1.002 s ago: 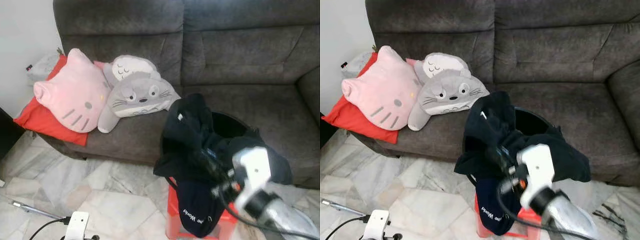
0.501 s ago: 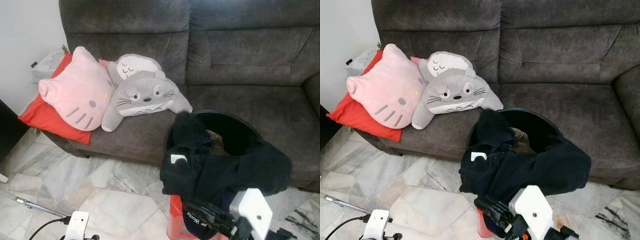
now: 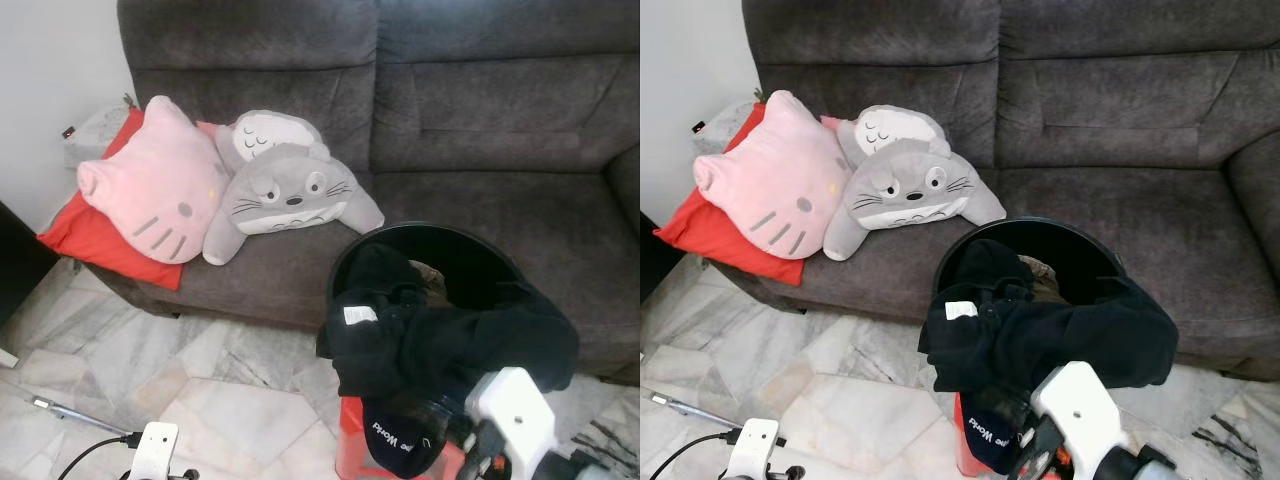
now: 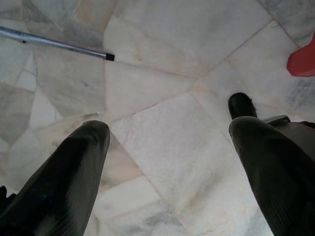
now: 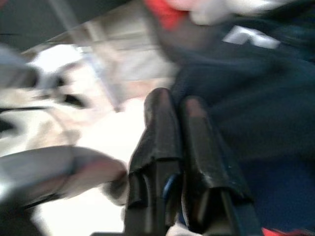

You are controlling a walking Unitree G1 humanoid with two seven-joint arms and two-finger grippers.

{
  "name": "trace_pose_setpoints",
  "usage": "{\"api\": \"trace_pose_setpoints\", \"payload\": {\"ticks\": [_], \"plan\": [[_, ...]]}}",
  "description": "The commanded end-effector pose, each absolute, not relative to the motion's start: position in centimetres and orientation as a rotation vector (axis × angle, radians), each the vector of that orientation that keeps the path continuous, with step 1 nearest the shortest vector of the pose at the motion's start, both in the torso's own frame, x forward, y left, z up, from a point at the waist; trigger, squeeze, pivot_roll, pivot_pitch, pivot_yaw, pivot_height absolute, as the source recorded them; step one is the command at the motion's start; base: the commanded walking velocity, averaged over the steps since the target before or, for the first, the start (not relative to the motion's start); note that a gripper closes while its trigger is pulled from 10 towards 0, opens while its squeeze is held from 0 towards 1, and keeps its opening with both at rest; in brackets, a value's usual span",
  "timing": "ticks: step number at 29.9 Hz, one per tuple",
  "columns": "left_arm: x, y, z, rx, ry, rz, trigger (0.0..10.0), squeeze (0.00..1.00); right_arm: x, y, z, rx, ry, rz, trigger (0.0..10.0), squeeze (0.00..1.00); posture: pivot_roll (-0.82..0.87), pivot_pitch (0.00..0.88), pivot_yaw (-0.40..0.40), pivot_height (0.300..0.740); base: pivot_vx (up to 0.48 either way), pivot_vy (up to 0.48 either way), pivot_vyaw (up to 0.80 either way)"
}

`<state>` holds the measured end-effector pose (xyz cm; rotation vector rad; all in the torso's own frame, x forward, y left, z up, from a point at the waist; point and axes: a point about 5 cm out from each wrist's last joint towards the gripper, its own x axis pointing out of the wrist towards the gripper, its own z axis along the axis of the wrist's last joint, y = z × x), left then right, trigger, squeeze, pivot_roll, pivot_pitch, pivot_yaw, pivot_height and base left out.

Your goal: Hang hanger

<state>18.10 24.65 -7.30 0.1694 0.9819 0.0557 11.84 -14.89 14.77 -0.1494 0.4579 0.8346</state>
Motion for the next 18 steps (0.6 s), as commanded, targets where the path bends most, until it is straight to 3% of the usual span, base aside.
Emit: {"api": "trace_pose_setpoints", "payload": {"ticks": [1, 5, 18], "plan": [[17.6, 25.2, -7.4, 0.192, 1.0, 0.057, 10.0, 0.0, 10.9, -13.6, 15.8, -0.123, 0.412, 0.94, 0.0, 0.0, -0.33, 0.073, 0.159, 0.74, 0.0, 0.0, 0.0], [17.6, 25.3, -7.3, 0.194, 1.0, 0.055, 10.0, 0.0, 10.2, -13.5, 15.6, -0.117, 0.451, 0.965, 0.0, 0.0, -0.33, 0.075, 0.16, 0.74, 0.0, 0.0, 0.0], [17.6, 25.3, -7.3, 0.198, 1.001, 0.054, 10.0, 0.0, 6.9, -16.1, 11.9, -0.296, 0.85, 1.004, 0.0, 0.0, -0.34, 0.076, 0.16, 0.74, 0.0, 0.0, 0.0]]}}
